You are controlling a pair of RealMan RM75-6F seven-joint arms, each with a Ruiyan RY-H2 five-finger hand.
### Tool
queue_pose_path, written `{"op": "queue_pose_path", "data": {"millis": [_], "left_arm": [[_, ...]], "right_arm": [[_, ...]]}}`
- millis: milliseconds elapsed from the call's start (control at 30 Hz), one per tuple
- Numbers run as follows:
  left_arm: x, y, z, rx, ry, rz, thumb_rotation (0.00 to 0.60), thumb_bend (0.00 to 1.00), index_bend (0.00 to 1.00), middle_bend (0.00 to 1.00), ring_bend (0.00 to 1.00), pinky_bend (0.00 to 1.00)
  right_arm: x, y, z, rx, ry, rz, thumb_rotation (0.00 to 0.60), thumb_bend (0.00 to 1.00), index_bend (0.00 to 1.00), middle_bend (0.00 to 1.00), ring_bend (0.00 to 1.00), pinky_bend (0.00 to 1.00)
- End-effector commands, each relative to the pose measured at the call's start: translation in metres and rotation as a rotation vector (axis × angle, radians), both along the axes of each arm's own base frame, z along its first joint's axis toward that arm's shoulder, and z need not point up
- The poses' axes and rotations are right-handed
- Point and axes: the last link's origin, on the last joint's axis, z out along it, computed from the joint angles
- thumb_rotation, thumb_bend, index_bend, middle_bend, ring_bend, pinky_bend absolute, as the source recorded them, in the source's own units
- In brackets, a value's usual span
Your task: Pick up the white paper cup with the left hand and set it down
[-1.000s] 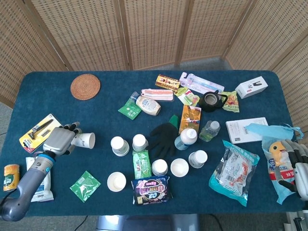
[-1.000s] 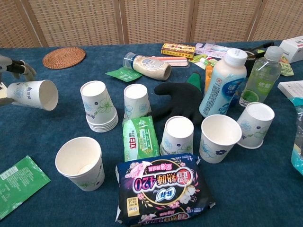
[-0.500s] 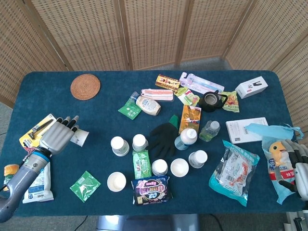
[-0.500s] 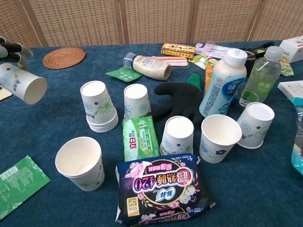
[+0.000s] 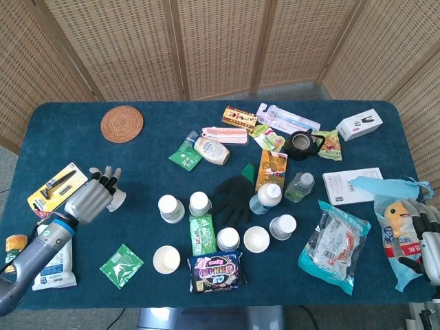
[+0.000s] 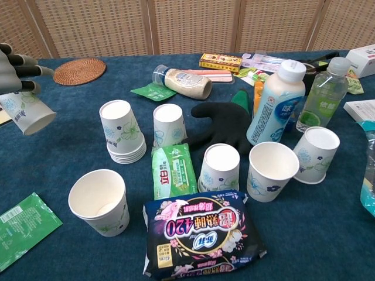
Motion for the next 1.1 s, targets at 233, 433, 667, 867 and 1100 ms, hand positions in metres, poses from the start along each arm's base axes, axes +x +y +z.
{"op": "queue_pose_path", "data": {"millis": [233, 433, 667, 867, 1100], "left_arm": [[0.006, -0.008, -0.028, -0.062, 0.066, -0.054, 0.600, 0.46, 0.38, 0.11, 0.17, 0.32], [0.011, -0.012, -0.035, -0.072, 0.086, -0.092, 0.600, 0.46, 0.37, 0.09, 0.15, 0.32], [0.012, -0.017, -0.036, -0.061, 0.092, -0.104, 0.600, 0.46, 0.12, 0.01, 0.05, 0.30], [0.014, -0.020, -0.033, -0.037, 0.066, -0.113, 0.600, 0.46, 0.00, 0.00, 0.00, 0.26], [0.015, -0.021, -0.026, 0.003, 0.024, -0.087, 0.600, 0.46, 0.00, 0.00, 0.00, 0.22]], "right_arm": [[-0.002, 0.002, 0.001, -0.004, -0.007, 0.001, 0.600, 0.49, 0.00, 0.00, 0.00, 0.00], [-0.004, 0.004, 0.003, -0.012, -0.012, 0.000, 0.600, 0.49, 0.00, 0.00, 0.00, 0.00], [-0.006, 0.008, 0.005, -0.018, -0.016, -0.001, 0.600, 0.50, 0.00, 0.00, 0.00, 0.00], [-0.004, 0.010, 0.005, -0.018, -0.018, 0.008, 0.600, 0.49, 0.00, 0.00, 0.00, 0.00], [-0.005, 0.012, 0.007, -0.022, -0.015, 0.007, 0.600, 0.49, 0.00, 0.00, 0.00, 0.00]]}}
